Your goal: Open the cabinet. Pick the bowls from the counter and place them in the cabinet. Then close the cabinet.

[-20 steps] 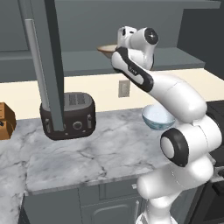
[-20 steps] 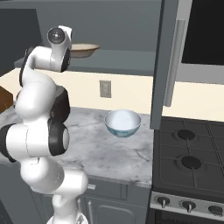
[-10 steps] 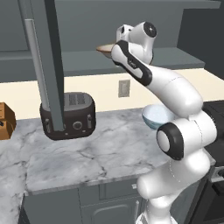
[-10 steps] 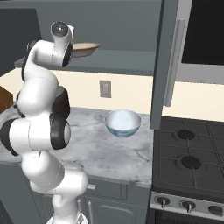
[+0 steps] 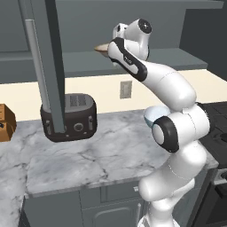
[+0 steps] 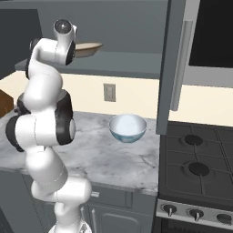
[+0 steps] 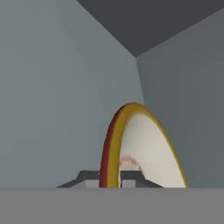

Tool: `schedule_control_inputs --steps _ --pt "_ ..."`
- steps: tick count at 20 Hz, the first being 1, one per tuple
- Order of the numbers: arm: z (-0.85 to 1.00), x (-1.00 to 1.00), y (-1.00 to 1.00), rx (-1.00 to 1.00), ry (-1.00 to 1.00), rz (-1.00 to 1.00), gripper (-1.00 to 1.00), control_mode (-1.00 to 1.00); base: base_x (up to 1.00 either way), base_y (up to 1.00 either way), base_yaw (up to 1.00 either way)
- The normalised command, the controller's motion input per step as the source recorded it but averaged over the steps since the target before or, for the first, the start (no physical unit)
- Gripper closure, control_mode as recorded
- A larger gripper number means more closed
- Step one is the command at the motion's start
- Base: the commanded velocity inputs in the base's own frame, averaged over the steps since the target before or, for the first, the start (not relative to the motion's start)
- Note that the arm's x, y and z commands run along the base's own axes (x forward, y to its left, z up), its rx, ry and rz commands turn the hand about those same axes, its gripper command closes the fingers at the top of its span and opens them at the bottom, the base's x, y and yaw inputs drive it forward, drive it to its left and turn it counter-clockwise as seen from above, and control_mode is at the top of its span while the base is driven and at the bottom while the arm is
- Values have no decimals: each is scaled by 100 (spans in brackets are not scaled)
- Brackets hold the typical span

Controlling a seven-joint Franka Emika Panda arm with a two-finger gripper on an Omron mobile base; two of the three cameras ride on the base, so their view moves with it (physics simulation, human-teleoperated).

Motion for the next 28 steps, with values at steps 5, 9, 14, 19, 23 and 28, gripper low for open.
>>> schedule_control_inputs --steps 5,9,14,19,23,28 --pt "-43 55 17 0 -1 0 100 -100 0 0 0" --pt "-27 41 7 0 -2 0 100 -100 0 0 0" --pt "-29 30 1 0 -4 0 -100 -100 0 0 0" --pt "-2 -13 -25 0 -3 0 -100 -100 0 0 0" --pt "9 -39 -34 0 -6 0 -100 -100 0 0 0" --pt "29 -73 -16 0 -11 0 -100 -100 0 0 0"
